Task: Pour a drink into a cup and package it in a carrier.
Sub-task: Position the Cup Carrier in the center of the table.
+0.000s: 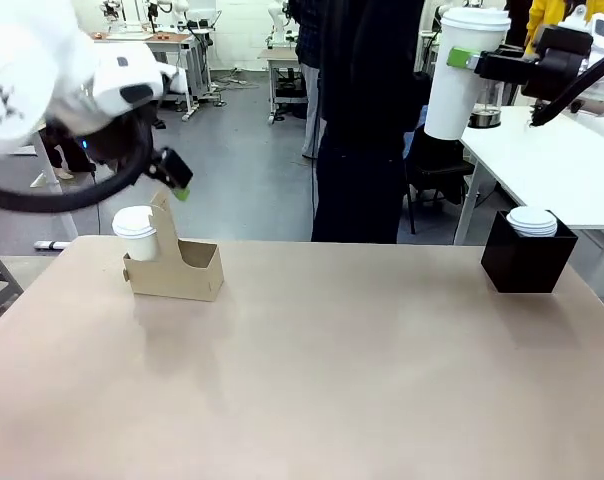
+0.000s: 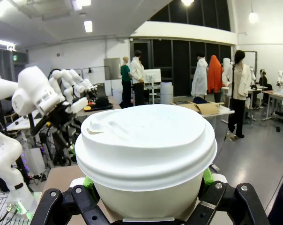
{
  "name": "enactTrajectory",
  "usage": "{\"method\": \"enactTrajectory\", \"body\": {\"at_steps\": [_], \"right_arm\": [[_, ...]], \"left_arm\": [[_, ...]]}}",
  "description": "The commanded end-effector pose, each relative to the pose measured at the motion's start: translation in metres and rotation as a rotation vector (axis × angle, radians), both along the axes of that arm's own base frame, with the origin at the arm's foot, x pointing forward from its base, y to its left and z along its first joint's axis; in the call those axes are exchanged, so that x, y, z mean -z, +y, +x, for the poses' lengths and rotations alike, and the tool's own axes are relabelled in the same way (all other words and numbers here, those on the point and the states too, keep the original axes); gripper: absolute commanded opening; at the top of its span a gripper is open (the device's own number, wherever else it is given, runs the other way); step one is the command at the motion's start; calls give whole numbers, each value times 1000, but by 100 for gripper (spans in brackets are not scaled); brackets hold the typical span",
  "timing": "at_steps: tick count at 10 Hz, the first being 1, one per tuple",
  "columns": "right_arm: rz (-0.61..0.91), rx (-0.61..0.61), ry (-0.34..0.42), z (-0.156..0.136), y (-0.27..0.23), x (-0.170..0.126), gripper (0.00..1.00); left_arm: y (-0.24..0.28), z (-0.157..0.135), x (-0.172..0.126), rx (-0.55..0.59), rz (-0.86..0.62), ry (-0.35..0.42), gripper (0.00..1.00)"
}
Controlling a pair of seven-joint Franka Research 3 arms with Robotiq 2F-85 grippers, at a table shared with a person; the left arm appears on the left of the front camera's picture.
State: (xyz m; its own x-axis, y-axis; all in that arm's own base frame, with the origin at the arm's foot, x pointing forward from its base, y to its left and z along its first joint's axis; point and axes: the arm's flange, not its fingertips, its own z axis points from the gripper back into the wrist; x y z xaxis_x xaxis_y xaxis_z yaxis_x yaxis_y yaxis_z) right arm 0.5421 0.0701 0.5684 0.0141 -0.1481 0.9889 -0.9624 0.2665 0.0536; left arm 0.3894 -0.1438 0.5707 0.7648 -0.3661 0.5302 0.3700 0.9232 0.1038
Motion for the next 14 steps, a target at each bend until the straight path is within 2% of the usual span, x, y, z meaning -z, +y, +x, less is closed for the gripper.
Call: {"method": "enactTrajectory", "body": {"at_steps": [1, 3, 7, 12, 14], "right_arm": [[-5, 7, -9, -1, 1, -5, 91], [-5, 7, -9, -1, 1, -5, 91], [-5, 7, -9, -1, 1, -5, 91], [-5, 7, -9, -1, 1, -5, 91], [-5, 7, -9, -1, 1, -5, 91]], "left_arm": [[-2, 35, -13, -111, 30, 48, 100], [10, 72, -13, -182, 37, 101, 100], [27, 124, 21, -224, 15, 187, 100], [38, 148, 57, -250, -7, 278, 100], [40, 149, 64, -263, -26, 280, 100]]}}
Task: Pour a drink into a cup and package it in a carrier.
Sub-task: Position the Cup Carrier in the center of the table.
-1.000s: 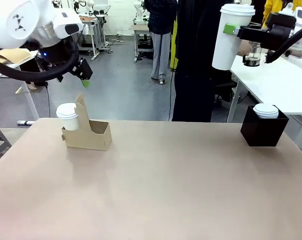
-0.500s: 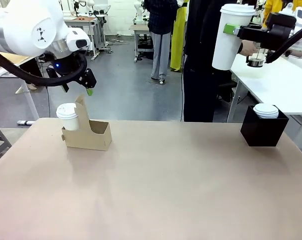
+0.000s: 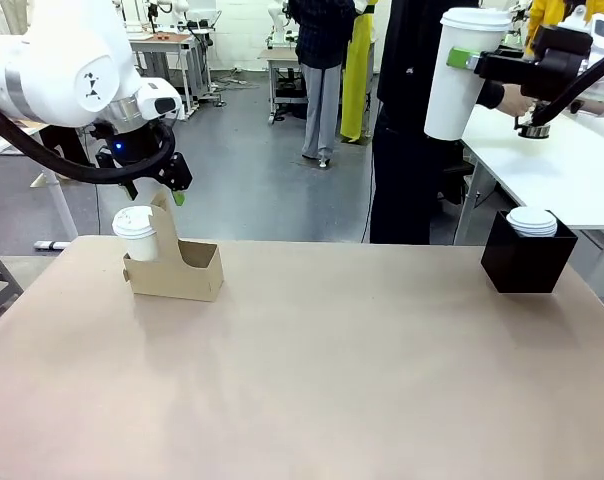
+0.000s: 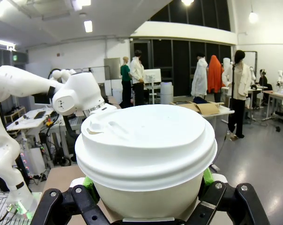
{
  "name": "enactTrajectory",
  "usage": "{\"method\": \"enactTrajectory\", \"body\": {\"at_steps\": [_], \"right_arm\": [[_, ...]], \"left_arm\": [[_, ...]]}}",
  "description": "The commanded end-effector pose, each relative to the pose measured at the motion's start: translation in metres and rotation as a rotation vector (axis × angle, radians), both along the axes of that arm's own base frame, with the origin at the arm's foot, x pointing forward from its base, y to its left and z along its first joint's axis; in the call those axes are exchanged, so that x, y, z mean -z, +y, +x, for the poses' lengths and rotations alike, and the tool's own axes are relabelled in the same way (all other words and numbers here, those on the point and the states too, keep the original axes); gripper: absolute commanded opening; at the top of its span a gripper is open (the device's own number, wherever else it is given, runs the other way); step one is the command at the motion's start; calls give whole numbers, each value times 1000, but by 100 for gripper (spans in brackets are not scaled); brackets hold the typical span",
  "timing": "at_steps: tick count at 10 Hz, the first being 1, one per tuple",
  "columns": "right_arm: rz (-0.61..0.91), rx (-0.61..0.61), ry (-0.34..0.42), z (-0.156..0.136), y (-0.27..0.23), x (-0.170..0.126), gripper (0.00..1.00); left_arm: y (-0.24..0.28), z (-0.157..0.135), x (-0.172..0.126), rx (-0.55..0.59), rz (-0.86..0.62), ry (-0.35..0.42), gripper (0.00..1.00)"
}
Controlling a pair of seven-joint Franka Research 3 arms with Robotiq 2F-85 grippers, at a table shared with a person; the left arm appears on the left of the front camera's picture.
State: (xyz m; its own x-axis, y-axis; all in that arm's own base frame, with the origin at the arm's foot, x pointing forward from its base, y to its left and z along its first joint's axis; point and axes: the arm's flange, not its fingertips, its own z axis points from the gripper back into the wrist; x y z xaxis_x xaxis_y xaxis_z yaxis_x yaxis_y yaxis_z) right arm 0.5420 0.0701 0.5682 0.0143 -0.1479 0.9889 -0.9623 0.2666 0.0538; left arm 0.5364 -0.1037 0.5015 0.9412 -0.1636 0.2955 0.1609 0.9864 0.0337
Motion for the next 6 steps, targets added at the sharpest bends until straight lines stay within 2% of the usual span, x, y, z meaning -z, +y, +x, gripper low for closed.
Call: {"method": "enactTrajectory", "body": {"at_steps": [1, 2, 3, 4, 5, 6], "right_arm": [[-4, 7, -9, -1, 1, -5, 91], [-4, 7, -9, -1, 1, -5, 91], [-4, 7, -9, -1, 1, -5, 91], [-4, 7, -9, -1, 1, -5, 91], [-4, 7, -9, -1, 1, -5, 91], [-4, 7, -9, -1, 1, -5, 91]], "left_arm": [[-1, 2, -5, -29, -28, 3, 40], [-4, 1, -5, -27, -34, 4, 40], [-4, 2, -5, -24, -34, 2, 0], [-4, 2, -5, -21, -33, 7, 35], [-4, 3, -5, -22, -27, 17, 0], [-4, 4, -5, -25, -25, 20, 0]]}}
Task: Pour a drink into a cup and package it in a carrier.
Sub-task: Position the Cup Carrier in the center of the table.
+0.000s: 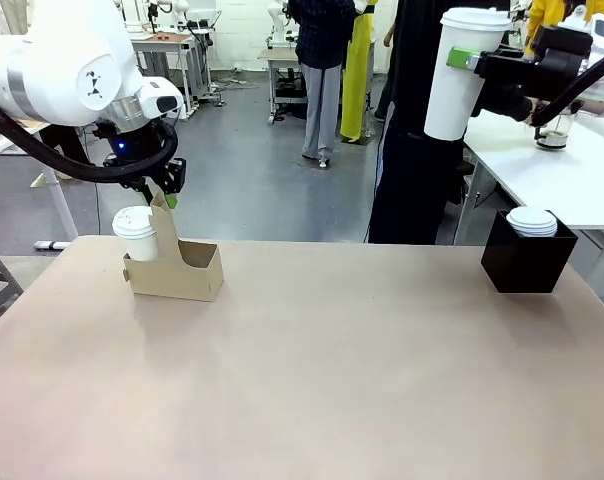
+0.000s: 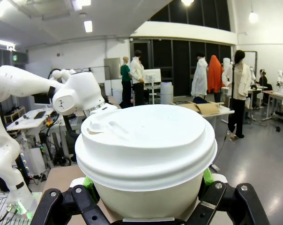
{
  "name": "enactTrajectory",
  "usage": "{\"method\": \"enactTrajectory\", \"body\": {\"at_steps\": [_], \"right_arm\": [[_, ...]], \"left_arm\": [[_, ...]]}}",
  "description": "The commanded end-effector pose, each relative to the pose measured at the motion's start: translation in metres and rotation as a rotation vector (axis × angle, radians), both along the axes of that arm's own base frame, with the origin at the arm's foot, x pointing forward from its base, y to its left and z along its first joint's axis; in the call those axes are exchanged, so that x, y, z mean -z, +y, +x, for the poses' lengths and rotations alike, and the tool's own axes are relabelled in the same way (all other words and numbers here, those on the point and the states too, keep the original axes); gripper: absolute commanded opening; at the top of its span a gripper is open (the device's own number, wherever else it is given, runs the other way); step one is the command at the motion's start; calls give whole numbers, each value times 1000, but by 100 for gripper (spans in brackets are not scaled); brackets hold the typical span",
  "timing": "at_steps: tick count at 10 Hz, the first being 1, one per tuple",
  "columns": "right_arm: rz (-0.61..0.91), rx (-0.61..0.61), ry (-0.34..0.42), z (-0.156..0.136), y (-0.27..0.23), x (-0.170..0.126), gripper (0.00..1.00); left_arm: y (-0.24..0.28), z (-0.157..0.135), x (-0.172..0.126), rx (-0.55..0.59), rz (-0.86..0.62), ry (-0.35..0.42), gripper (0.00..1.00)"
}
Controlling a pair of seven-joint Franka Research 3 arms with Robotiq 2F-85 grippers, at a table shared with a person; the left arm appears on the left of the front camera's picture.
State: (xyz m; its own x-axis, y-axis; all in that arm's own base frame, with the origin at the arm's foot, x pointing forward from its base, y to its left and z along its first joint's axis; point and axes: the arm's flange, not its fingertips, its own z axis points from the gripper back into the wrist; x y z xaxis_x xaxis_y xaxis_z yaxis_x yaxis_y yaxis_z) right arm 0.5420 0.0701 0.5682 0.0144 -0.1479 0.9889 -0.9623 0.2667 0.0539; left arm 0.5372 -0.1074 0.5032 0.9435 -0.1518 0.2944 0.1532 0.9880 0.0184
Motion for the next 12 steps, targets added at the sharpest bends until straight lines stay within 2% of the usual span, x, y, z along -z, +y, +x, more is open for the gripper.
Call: {"method": "enactTrajectory", "body": {"at_steps": [1, 5, 6, 7, 10, 11, 12], "right_arm": [[-4, 7, -9, -1, 1, -5, 91], [-4, 7, -9, -1, 1, -5, 91], [-4, 7, -9, -1, 1, -5, 91], [-4, 7, -9, -1, 1, -5, 91], [-4, 7, -9, -1, 1, -5, 91], [-4, 7, -9, -1, 1, -5, 91], [-4, 7, -9, -1, 1, -5, 91]], "left_arm": [[1, 4, -3, -20, -9, 19, 0], [6, 6, 1, -57, 16, 17, 0], [4, 6, 1, -41, 0, 90, 0], [4, 2, 3, -15, 2, 14, 0], [3, 2, 2, -16, 3, 30, 2], [0, -11, -9, 33, -37, -10, 2], [-5, -25, -28, 8, -35, -34, 2]]}}
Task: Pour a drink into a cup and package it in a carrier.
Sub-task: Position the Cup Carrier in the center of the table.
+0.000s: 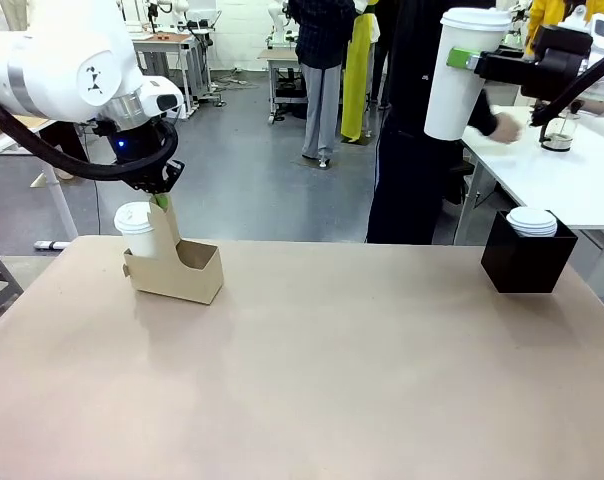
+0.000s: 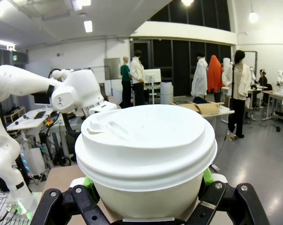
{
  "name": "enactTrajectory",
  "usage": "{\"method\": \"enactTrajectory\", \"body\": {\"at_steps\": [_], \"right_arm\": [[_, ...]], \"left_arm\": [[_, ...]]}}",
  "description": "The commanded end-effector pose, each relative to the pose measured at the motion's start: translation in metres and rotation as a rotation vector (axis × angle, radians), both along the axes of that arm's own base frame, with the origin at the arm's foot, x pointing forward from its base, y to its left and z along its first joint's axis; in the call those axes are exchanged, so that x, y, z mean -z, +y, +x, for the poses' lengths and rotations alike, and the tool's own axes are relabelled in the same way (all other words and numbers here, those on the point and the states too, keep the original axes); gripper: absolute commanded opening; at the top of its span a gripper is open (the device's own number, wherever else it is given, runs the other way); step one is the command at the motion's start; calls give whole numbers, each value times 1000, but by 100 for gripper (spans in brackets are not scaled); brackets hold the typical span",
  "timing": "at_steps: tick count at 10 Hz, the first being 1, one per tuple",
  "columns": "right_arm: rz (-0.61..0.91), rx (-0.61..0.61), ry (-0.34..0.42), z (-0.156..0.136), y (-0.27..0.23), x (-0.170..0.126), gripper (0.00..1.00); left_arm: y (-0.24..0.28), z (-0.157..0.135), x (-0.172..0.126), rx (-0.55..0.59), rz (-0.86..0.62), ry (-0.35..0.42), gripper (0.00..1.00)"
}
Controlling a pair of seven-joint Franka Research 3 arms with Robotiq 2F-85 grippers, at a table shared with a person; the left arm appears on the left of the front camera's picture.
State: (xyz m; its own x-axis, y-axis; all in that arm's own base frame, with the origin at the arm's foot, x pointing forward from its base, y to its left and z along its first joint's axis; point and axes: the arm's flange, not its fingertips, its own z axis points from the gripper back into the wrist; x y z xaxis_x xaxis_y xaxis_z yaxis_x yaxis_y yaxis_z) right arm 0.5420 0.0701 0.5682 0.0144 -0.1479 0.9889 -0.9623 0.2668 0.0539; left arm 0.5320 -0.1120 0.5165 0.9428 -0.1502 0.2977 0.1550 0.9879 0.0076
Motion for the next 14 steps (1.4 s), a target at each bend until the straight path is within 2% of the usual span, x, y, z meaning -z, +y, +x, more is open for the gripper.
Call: {"method": "enactTrajectory", "body": {"at_steps": [1, 4, 7, 9, 11, 13, 14], "right_arm": [[-4, 7, -9, -1, 1, -5, 91], [-4, 7, -9, -1, 1, -5, 91], [-4, 7, -9, -1, 1, -5, 91], [-4, 7, -9, -1, 1, -5, 91], [-4, 7, -9, -1, 1, -5, 91], [-4, 7, -9, -1, 1, -5, 91], [-4, 7, -9, -1, 1, -5, 91]], "left_arm": [[-7, -36, -36, -19, -50, -59, 2], [-51, -92, -84, -96, -72, -103, 2], [-131, -154, -99, -134, -86, -114, 2], [-185, -187, -86, -173, -89, -125, 2], [-229, -203, -63, -167, -92, -114, 2], [-262, -202, -40, -188, -86, -103, 2], [-276, -199, -29, -183, -79, -72, 2]]}}
